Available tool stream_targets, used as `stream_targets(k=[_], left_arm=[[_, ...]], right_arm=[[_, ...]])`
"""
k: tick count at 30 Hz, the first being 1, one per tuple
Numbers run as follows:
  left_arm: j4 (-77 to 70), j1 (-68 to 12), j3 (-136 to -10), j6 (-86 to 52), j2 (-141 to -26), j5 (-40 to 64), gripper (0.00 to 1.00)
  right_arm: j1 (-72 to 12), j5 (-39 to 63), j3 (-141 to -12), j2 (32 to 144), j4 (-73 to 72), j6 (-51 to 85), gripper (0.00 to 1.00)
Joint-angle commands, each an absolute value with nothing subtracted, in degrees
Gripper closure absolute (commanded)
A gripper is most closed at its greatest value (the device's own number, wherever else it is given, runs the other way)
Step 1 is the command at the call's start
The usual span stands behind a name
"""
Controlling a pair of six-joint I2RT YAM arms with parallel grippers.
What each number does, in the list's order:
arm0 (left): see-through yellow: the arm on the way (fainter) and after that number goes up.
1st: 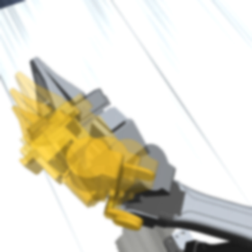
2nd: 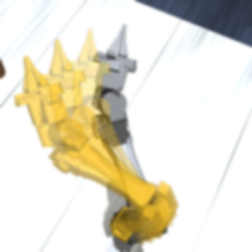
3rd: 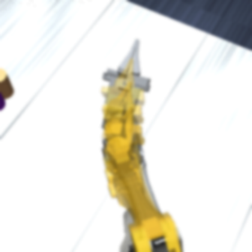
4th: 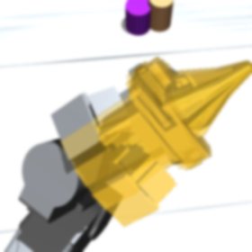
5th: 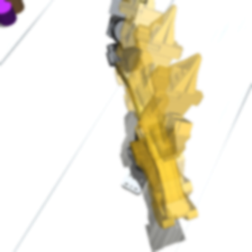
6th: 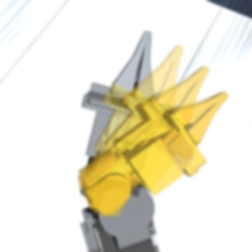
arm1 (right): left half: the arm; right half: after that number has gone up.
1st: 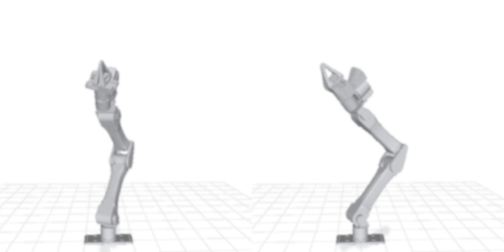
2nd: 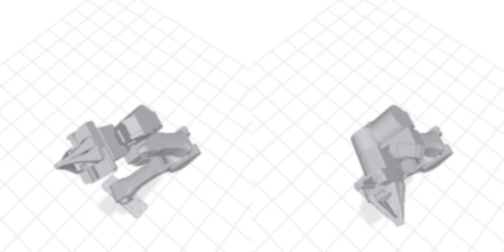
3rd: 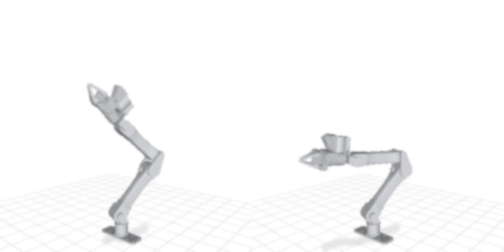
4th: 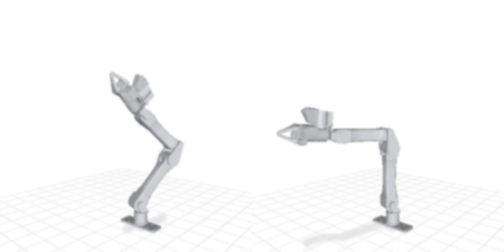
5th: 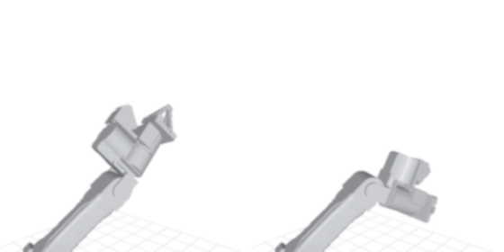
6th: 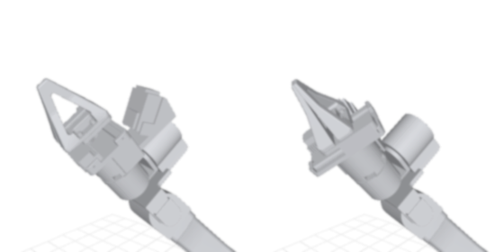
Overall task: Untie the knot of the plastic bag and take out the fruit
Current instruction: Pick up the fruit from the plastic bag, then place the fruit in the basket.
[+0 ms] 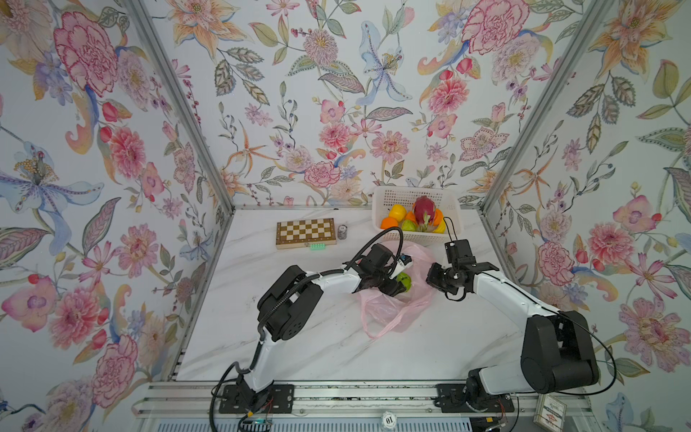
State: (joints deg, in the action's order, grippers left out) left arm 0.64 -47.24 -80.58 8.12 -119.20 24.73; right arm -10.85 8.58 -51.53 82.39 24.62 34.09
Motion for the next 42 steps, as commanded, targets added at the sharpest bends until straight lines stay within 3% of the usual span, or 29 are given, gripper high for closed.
stream_targets(k=[1,11,17,20,23,26,32,42], left_arm=[[-2.01,-46.93,-79.01,4.18,-113.54,27.83,0.48],[-4.95,-49.48,-71.17,4.47,-100.42,32.09,0.48],[-8.01,-49.78,-68.62,2.99,-94.48,29.15,0.48],[-8.41,-49.75,-69.33,2.81,-92.54,24.00,0.48],[-8.17,-49.66,-70.44,3.54,-90.98,18.82,0.48],[-6.76,-49.15,-73.30,4.17,-90.87,17.23,0.48],[-12.21,-46.18,-74.15,-4.01,-90.62,19.83,0.47],[-25.39,-43.39,-73.91,-13.92,-93.23,27.16,0.48]], right_arm=[[-10.52,7.31,-53.82,80.79,25.20,36.01,0.82],[-10.23,7.94,-53.64,83.15,27.70,36.47,0.83],[-10.62,7.89,-49.90,82.63,26.92,35.65,0.82],[-11.82,8.64,-47.67,80.07,25.59,35.64,0.75],[-12.35,8.61,-46.97,76.09,27.09,35.73,0.43],[-12.28,8.66,-47.58,70.74,29.70,36.21,0.27],[-11.02,10.81,-49.46,60.28,31.45,36.67,0.24],[-6.13,33.80,-58.17,54.05,23.58,47.80,0.13]])
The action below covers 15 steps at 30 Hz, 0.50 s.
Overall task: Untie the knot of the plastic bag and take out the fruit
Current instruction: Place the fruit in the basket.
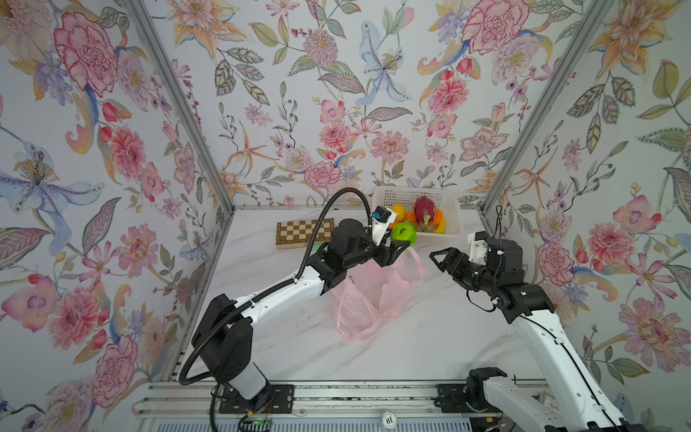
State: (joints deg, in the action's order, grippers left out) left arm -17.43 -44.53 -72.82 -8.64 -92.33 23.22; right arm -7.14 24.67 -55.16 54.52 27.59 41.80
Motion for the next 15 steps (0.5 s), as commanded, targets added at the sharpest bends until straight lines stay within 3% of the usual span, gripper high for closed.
stream_targets(k=[1,7,15], left_arm=[[-25.67,-43.33,-74.35,-14.02,-93.70,27.76,0.48],[-25.58,-43.33,-76.75,-9.78,-95.16,31.59,0.49],[-20.98,-43.42,-81.01,-4.15,-96.15,33.83,0.48]], right_arm=[[-5.72,35.21,-59.17,54.18,22.25,49.45,0.12],[-6.13,39.81,-62.73,56.29,11.66,57.69,0.05],[-11.18,37.22,-69.31,63.58,12.48,54.36,0.04]])
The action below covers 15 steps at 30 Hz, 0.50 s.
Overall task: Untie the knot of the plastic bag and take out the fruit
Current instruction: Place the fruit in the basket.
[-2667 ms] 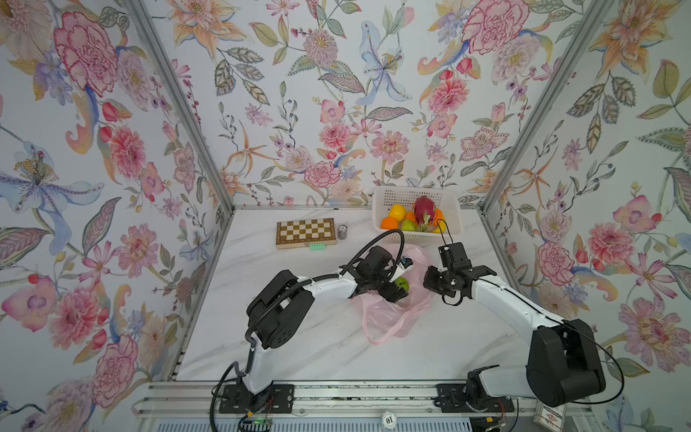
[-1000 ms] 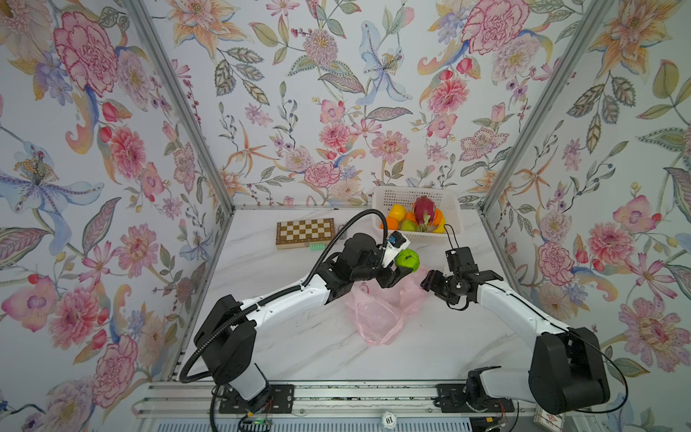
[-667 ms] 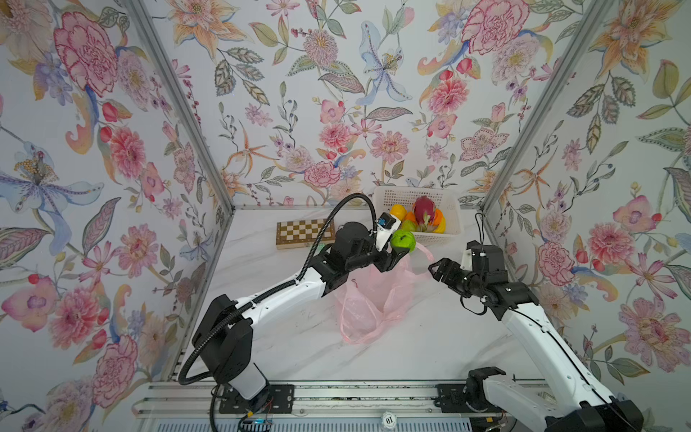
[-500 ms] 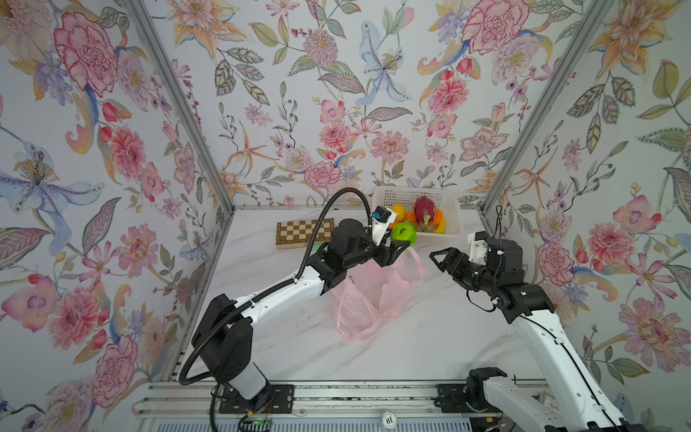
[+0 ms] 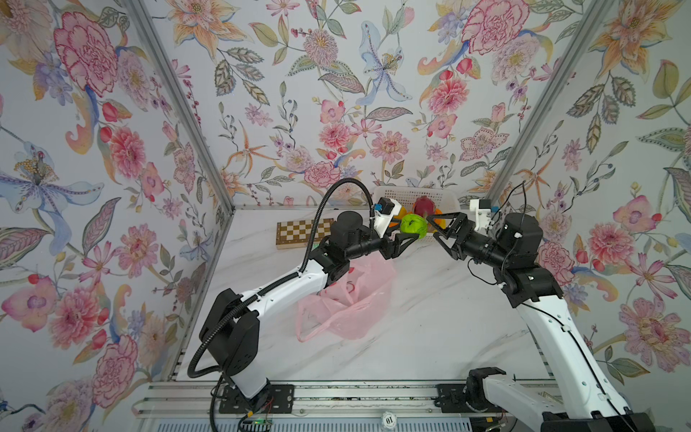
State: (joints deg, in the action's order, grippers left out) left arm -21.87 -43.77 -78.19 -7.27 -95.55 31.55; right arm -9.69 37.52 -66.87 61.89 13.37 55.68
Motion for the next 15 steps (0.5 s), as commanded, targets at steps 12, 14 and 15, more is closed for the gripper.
stream_targets(k=[12,14,15], left_arm=[[-13.80,-43.42,-86.16,-0.97,-98.08,32.72,0.42],[-13.66,-43.42,-86.38,-0.79,-98.01,31.03,0.34],[-13.16,-43.42,-86.46,-0.57,-97.90,29.65,0.29]], right_arm=[[-14.26,36.47,-76.86,71.91,15.21,50.85,0.49],[-13.71,36.47,-78.70,73.18,16.32,50.46,0.54],[-13.38,36.47,-79.73,73.96,16.56,50.47,0.56]])
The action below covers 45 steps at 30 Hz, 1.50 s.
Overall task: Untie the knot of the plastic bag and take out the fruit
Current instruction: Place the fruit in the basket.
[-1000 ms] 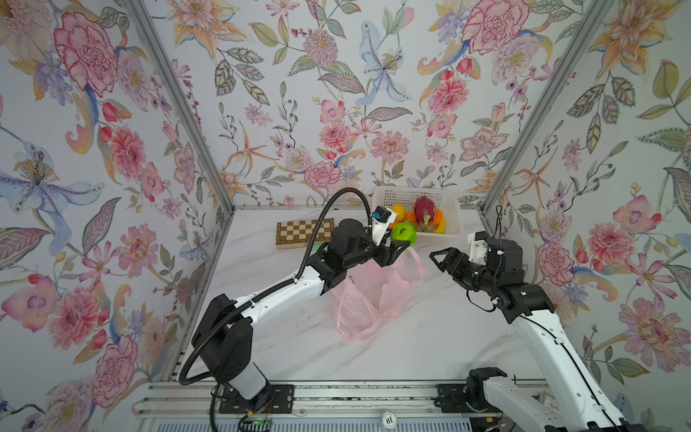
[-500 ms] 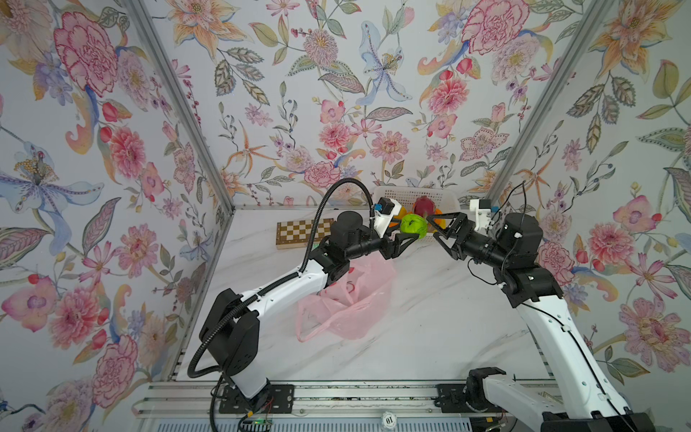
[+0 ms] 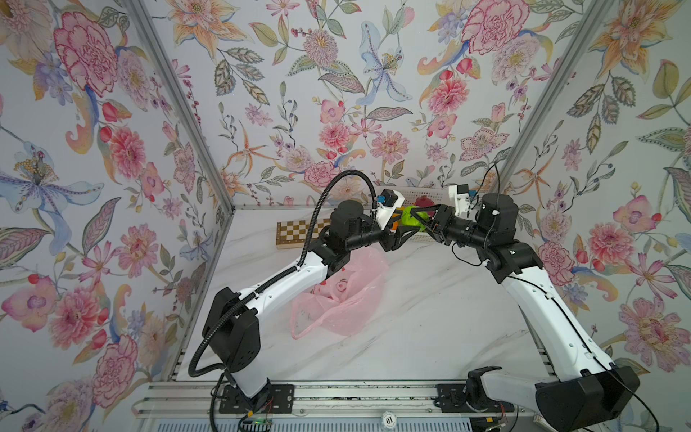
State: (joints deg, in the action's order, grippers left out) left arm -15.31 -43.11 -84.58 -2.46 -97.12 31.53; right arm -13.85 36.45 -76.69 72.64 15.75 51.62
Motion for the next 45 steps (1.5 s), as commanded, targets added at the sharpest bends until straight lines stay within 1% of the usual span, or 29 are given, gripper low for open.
stream_targets(k=[1,3,4,8,14,16,21,27,30,34,36,39,45], left_arm=[[-12.64,-43.42,-86.62,-0.32,-97.71,28.15,0.23],[-11.24,-43.18,-86.48,0.22,-96.93,25.46,0.14],[-10.33,-43.00,-86.45,0.41,-96.39,24.22,0.12],[-7.99,-42.19,-85.93,0.19,-94.25,21.47,0.08],[-4.96,-41.34,-83.85,-2.54,-90.19,14.96,0.01],[-2.94,-40.90,-83.74,-3.35,-90.09,12.84,0.01],[0.79,-39.45,-81.52,-5.59,-86.05,7.12,0.01],[0.96,-36.72,-77.31,-8.95,-83.20,4.33,0.01],[1.58,-35.62,-76.50,-9.83,-82.67,3.72,0.01],[2.11,-34.28,-75.76,-10.02,-82.24,2.95,0.01],[2.59,-33.53,-75.76,-10.10,-82.18,2.91,0.01],[2.73,-32.55,-75.26,-10.11,-82.18,2.82,0.01],[1.70,-30.36,-73.51,-11.44,-82.09,0.42,0.01]], right_arm=[[-12.93,36.43,-80.80,74.90,16.54,50.45,0.57],[-11.90,35.93,-83.14,76.92,16.55,50.41,0.59],[-11.19,35.42,-84.46,78.41,16.56,50.27,0.59],[-8.69,32.04,-89.58,84.88,17.05,48.34,0.59],[-7.44,25.12,-101.34,100.15,19.87,42.75,0.61],[-7.56,23.17,-106.39,105.94,20.97,41.81,0.61],[-8.33,22.47,-120.15,122.47,22.60,40.80,0.61],[-9.82,19.18,-140.10,141.44,26.37,41.15,0.61],[-10.50,17.91,-145.27,147.95,24.00,43.44,0.62],[-11.78,16.61,-147.50,152.83,17.01,43.84,0.62],[-12.23,16.08,-148.16,154.43,14.01,43.56,0.59],[-12.35,15.78,-149.33,156.12,13.11,44.19,0.49],[-11.84,16.02,-149.77,154.72,14.82,43.59,0.25]])
